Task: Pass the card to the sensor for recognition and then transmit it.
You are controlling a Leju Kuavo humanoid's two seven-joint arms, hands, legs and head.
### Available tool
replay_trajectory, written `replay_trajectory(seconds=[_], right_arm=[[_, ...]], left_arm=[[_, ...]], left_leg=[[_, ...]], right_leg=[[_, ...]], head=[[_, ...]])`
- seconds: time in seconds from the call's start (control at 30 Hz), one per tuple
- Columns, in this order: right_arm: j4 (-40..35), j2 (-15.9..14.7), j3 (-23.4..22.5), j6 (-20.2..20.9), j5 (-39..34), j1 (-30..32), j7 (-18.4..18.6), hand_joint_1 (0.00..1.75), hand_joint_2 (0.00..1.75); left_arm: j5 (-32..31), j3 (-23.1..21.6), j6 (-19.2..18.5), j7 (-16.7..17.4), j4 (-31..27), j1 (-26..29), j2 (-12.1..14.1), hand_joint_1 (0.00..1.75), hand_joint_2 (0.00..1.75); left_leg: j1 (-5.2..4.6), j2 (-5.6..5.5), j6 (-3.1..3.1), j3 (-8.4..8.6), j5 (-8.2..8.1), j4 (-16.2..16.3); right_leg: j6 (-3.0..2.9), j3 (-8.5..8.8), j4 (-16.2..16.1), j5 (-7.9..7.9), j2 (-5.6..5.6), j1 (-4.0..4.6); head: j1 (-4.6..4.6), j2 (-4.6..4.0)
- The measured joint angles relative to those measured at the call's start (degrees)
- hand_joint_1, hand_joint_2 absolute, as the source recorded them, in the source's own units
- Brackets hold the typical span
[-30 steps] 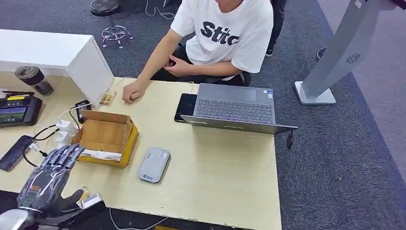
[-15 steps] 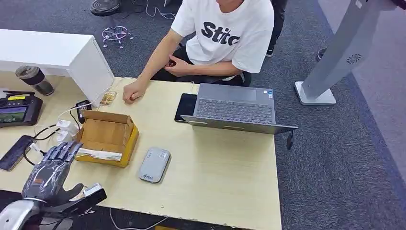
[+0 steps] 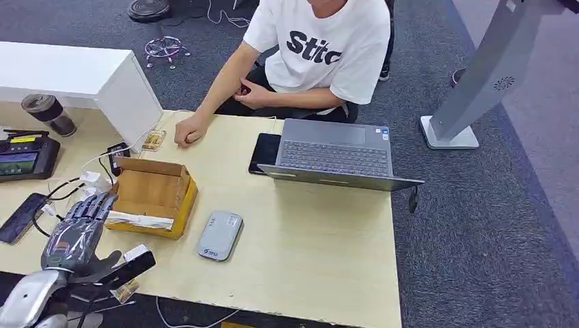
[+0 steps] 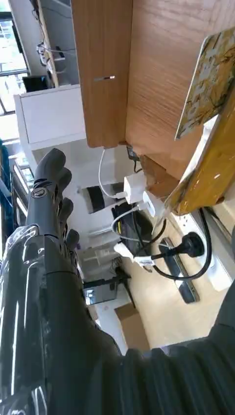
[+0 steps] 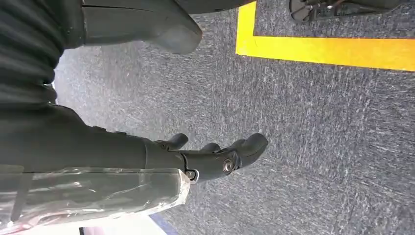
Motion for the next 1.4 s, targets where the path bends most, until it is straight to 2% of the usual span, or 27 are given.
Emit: replay_trajectory(seconds=[0.43,0.97,1.07,1.1,1.4], right_arm=[[0.15,0.00,0.68,0.00,0.85,-0.26,0.22,0.00,1.75],[0.15,0.00,0.88,0.00,0.87,-0.28,0.22,0.00,1.75],[0.15,0.00,0.92,0.00,0.96,-0.29,0.22,0.00,1.75],[0.17,0.00,1.09,0.00,1.03,-0.33,0.22,0.00,1.75],[0.22,0.00,1.81,-0.02,1.05,-0.41,0.22,0.00,1.75]], left_arm=[[0.39,-1.53,0.61,-2.51,3.61,-3.46,-1.75,0.00,1.75],[0.52,-2.25,0.90,-3.19,4.46,-4.38,-2.17,0.00,1.75],[0.59,-2.69,1.03,-3.61,5.66,-5.16,-2.87,0.12,1.75],[0.96,-4.09,1.20,-4.20,7.15,-6.86,-3.61,0.12,1.75],[1.01,-5.12,1.22,-4.22,9.05,-7.79,-4.28,0.12,1.75]], left_leg=[[0.00,0.01,0.00,0.01,0.00,0.00],[0.00,0.01,0.00,0.01,0.00,0.00],[0.00,0.01,0.00,0.01,0.00,0.01],[0.00,0.01,0.00,0.00,0.00,0.01],[0.00,0.03,0.00,0.01,0.00,0.01]], right_leg=[[0.00,-0.01,0.00,0.00,0.02,0.00],[0.00,-0.01,0.00,0.01,0.03,0.00],[-0.01,-0.03,0.00,0.01,0.03,0.00],[-0.01,-0.02,0.00,0.02,0.03,0.00],[-0.03,-0.03,0.00,0.03,0.06,0.00]], head=[[0.00,0.00],[0.00,0.00],[-0.02,0.00],[0.02,0.00],[0.00,0.00]])
